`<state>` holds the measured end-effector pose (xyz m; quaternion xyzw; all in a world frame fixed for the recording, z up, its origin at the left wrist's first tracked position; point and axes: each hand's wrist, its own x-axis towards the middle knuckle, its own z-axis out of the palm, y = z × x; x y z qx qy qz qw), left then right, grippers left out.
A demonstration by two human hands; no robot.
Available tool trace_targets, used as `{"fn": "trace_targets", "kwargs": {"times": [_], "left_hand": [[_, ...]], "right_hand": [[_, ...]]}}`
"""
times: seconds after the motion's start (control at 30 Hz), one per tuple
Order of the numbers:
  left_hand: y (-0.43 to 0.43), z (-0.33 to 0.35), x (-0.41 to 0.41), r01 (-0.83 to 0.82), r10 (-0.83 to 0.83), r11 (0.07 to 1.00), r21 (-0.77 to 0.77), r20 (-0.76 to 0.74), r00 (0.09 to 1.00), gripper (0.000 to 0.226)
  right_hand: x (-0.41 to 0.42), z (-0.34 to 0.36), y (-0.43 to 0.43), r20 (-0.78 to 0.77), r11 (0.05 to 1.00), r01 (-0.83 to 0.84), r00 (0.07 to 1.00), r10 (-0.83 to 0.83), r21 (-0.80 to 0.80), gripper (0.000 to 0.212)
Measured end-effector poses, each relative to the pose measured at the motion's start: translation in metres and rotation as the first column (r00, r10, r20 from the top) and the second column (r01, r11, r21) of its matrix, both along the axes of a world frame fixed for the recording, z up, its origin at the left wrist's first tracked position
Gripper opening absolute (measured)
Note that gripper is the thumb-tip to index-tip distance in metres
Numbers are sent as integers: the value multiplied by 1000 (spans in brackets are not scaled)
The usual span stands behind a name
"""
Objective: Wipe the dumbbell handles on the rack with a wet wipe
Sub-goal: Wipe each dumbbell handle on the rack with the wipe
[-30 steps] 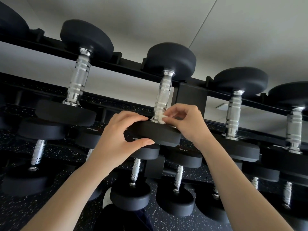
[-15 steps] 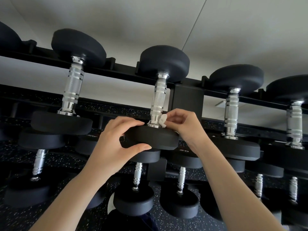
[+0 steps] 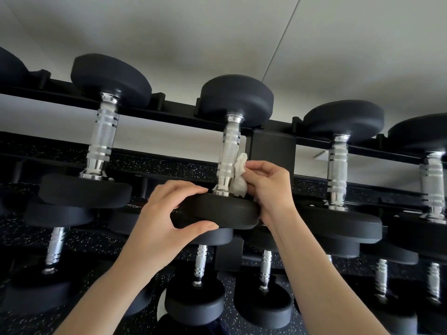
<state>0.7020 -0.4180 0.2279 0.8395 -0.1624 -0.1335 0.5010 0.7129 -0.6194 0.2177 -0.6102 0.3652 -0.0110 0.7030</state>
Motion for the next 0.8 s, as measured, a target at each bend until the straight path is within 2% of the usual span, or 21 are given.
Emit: {"fn": "trace_targets", "kwargs": {"times": [0.33, 0.43, 0.63, 0.8], "left_hand": [[0, 1, 0, 9, -9, 1000, 5, -2, 1000, 50], [0, 2, 0, 7, -7, 1000, 6, 0, 1000, 49], [0, 1, 0, 14, -14, 1000, 12, 24, 1000, 48], [0, 1, 0, 9, -10, 1000, 14, 26, 1000, 48]], "right_hand": [[54, 15, -6, 122, 976, 83, 991, -59, -200, 13], [51, 13, -7, 132, 973, 48, 991, -19, -224, 11], [24, 6, -4, 85, 986, -41, 995, 56, -161, 14], [43, 14, -5, 131, 987, 22, 991, -1, -159, 18]]}}
